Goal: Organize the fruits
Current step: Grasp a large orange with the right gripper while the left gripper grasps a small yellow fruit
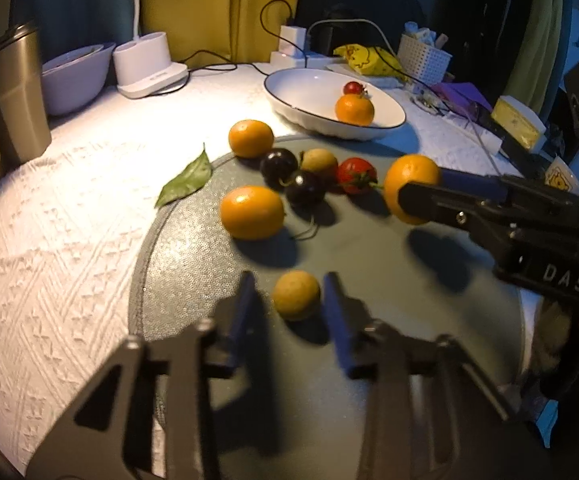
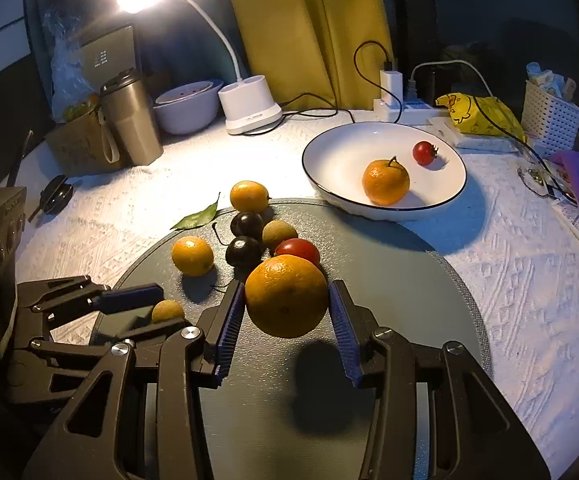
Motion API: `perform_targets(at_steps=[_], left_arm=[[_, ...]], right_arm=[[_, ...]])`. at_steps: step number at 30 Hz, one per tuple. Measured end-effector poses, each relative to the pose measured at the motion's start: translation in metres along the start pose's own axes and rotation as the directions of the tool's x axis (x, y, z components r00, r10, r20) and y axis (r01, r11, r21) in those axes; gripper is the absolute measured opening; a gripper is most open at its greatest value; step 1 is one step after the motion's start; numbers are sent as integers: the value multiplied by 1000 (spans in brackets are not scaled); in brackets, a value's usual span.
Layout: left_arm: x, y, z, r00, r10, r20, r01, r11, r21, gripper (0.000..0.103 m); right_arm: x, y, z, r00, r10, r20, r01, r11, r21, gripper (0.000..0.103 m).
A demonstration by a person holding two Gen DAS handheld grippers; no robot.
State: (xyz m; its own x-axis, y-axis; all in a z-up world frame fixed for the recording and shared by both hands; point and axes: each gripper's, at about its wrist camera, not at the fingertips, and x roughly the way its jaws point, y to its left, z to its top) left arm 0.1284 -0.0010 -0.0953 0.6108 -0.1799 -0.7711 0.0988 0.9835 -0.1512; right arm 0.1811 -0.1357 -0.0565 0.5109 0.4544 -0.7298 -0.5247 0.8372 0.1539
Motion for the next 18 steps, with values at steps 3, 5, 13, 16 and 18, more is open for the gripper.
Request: perform_targets(at_steps=[3, 5, 13, 16, 18], left_arm=[[-1, -3, -1, 1000, -6, -2, 7, 1000, 9, 25], [-2, -5, -1, 1000, -7, 0, 7, 1000, 12, 25], [-15, -13, 10, 999, -7, 40, 7, 1000, 24, 25], [-20, -15, 17, 998, -10, 58, 8, 1000, 30, 25], [-23, -16, 23, 997, -11, 70, 8, 999, 34, 25]], right_arm=[[-2, -3, 1, 1000, -2, 7, 2, 1000, 5, 46], [-3, -4, 1, 1000, -4, 12, 3, 1000, 7, 46], [-15, -13, 7, 999, -17, 46, 16, 1000, 17, 46], [-20, -18, 10, 998, -25, 60, 24, 999, 23, 46], [-23, -22, 13, 997, -31, 67, 29, 999, 28, 46]])
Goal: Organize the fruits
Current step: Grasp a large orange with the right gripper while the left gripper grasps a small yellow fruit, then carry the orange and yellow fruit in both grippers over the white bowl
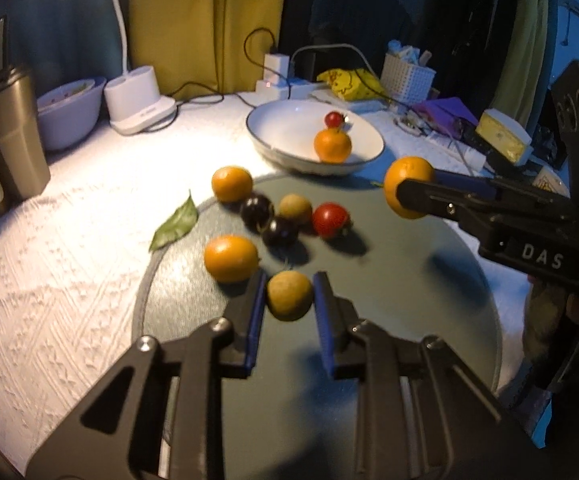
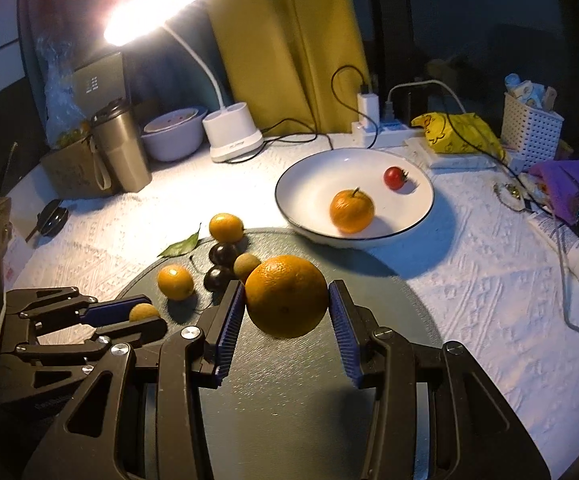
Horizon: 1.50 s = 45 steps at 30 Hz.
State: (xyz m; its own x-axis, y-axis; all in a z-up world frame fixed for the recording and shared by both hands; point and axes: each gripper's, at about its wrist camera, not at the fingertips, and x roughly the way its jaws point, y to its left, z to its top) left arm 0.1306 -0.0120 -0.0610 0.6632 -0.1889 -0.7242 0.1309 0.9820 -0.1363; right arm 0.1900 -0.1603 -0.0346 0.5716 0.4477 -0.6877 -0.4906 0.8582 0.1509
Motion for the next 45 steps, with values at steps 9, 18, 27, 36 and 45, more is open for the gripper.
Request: perform_targets(at_steps=[9, 18, 27, 36, 45], left_arm=[[-9, -4, 28, 999, -1, 51, 0, 1000, 22, 25], [-13, -9, 51, 996, -3, 89, 0, 999, 32, 25], [-15, -9, 80, 990, 0, 142, -5, 999, 34, 25], [1, -4, 107, 988, 0, 157, -5, 999, 32, 25], [34, 3, 126, 990, -19, 137, 17, 1000, 19, 25]], right_arm=[[-11, -16, 14, 999, -22, 43, 22, 1000, 17, 46], [-17, -28, 29, 996, -34, 79, 32, 999, 22, 46], [-17, -42, 47, 993, -47, 105, 44, 999, 28, 46], [-5, -59, 65, 991, -67, 118, 62, 997, 39, 46], [16, -71, 82, 991, -73, 114, 69, 997, 43, 46]])
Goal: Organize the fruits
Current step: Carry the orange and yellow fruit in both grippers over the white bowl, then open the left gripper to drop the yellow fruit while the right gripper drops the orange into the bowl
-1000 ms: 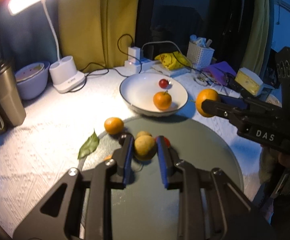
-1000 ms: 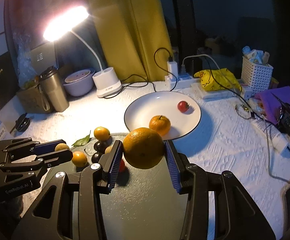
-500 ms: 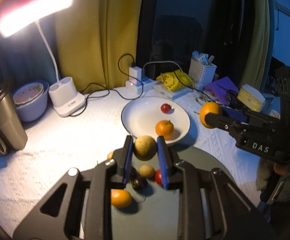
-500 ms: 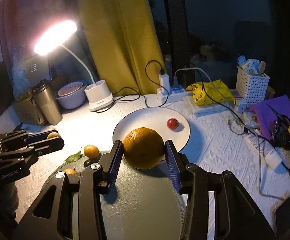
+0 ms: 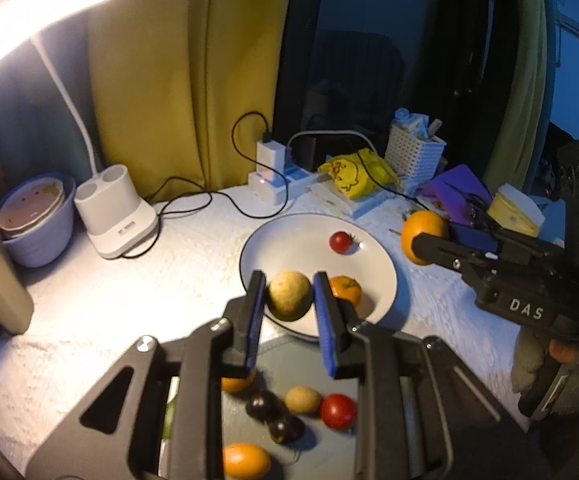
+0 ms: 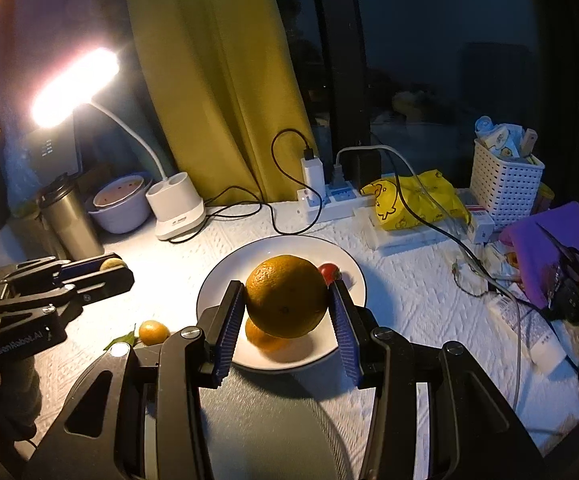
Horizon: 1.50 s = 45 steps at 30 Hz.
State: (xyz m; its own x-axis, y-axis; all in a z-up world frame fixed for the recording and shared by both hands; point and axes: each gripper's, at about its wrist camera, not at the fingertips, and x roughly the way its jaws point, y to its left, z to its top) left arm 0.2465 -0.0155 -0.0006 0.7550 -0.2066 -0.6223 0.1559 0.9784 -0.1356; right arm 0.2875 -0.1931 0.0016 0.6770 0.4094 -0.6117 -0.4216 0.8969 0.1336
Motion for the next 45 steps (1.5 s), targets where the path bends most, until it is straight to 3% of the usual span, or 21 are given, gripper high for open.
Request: perform_targets(at_steps=[14, 27, 36, 39, 42, 45], left_arm=[[68, 10, 14, 996, -15, -86, 16, 1000, 11, 25], [127, 16, 12, 976, -48, -213, 36, 998, -57, 26], [129, 19, 11, 974, -23, -224, 9, 998, -67, 31], [123, 21, 12, 978, -22, -209, 7, 997, -75, 43], [112, 22, 14, 981, -21, -192, 6, 997, -80, 45], [101, 22, 15, 984, -15, -177, 1, 997, -82, 45]], right_arm=[[68, -7, 18, 998, 29, -53, -30, 999, -18, 46], [131, -24, 14, 989, 78, -125, -73, 997, 40, 46], [137, -26, 13, 989, 79, -129, -74, 996, 43, 46], [133, -26, 16, 992, 69, -107, -64, 997, 46, 55], [126, -27, 20, 994, 65, -85, -60, 997, 53, 63], [118, -26, 22, 995, 61, -74, -57, 997, 54, 64]])
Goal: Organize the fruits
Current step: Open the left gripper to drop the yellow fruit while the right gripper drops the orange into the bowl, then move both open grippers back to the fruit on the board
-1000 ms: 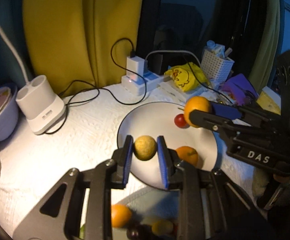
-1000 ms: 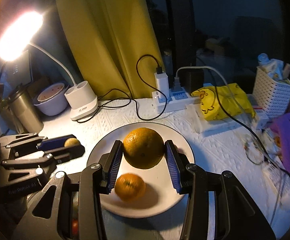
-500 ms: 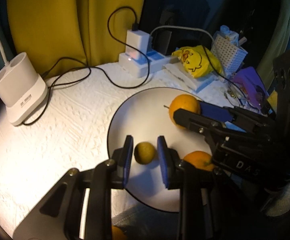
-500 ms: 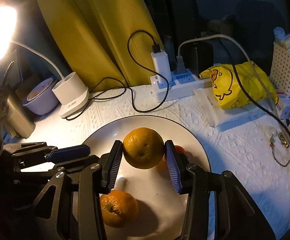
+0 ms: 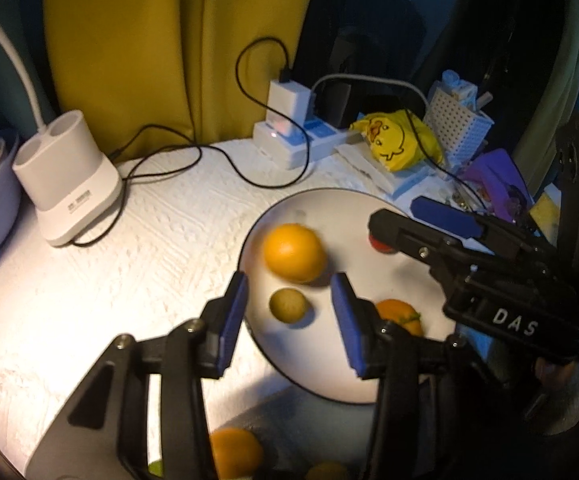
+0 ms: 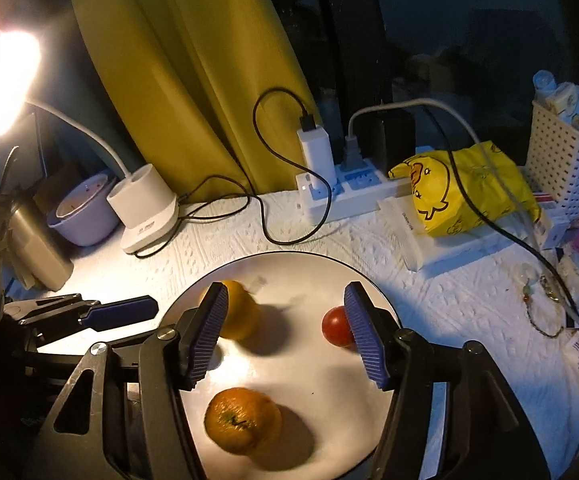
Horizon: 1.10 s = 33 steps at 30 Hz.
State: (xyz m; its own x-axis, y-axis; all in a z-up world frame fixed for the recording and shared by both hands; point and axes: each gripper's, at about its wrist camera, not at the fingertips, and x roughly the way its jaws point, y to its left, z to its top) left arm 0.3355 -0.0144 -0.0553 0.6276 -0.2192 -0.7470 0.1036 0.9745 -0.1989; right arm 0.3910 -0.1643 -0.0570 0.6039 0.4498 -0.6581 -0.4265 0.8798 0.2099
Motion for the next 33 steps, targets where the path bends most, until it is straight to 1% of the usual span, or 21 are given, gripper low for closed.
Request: perform_targets(at_steps=[11, 14, 21, 22, 23, 24, 26, 27, 29, 32, 33], left_arm=[[-47, 1, -10, 997, 13, 70, -13, 1000, -5, 45], [-62, 2, -15, 995, 2, 95, 0, 1000, -20, 45], [-92, 3, -26, 989, 6, 149, 1, 999, -46, 45], [-95, 3, -28, 988, 5, 154, 2, 999, -48, 45], [-99, 3, -30, 987, 5, 160, 3, 999, -50, 45], [-102, 2, -32, 986, 6, 165, 3, 999, -51, 45], [-107, 1, -36, 985, 5, 172, 4, 999, -52, 45], [-111, 1, -38, 984, 7, 178, 3, 999, -52, 46], [-117, 1, -43, 982, 13, 187, -3, 999, -53, 46], [-126, 1, -50, 980, 22, 199, -11, 998, -59, 48], [-129, 1, -53, 979, 26, 202, -14, 998, -62, 52]], right_arm=[[-39, 22, -4, 999, -5, 48, 5, 1000, -11, 64], [-51, 31, -6, 998, -8, 59, 9, 1000, -22, 64], [-77, 48, -15, 997, -26, 75, 31, 998, -60, 64], [-81, 52, -16, 996, -35, 78, 41, 996, -75, 65], [-84, 54, -18, 996, -39, 83, 47, 995, -88, 69], [-88, 57, -19, 995, -44, 91, 54, 993, -104, 71], [-96, 66, -23, 990, -73, 122, 91, 985, -149, 81], [-100, 71, -26, 986, -89, 142, 113, 978, -176, 82], [-107, 77, -30, 980, -105, 169, 140, 968, -210, 83], [-116, 81, -34, 978, -110, 175, 147, 966, -214, 83], [-118, 82, -35, 979, -111, 173, 147, 966, -213, 83]])
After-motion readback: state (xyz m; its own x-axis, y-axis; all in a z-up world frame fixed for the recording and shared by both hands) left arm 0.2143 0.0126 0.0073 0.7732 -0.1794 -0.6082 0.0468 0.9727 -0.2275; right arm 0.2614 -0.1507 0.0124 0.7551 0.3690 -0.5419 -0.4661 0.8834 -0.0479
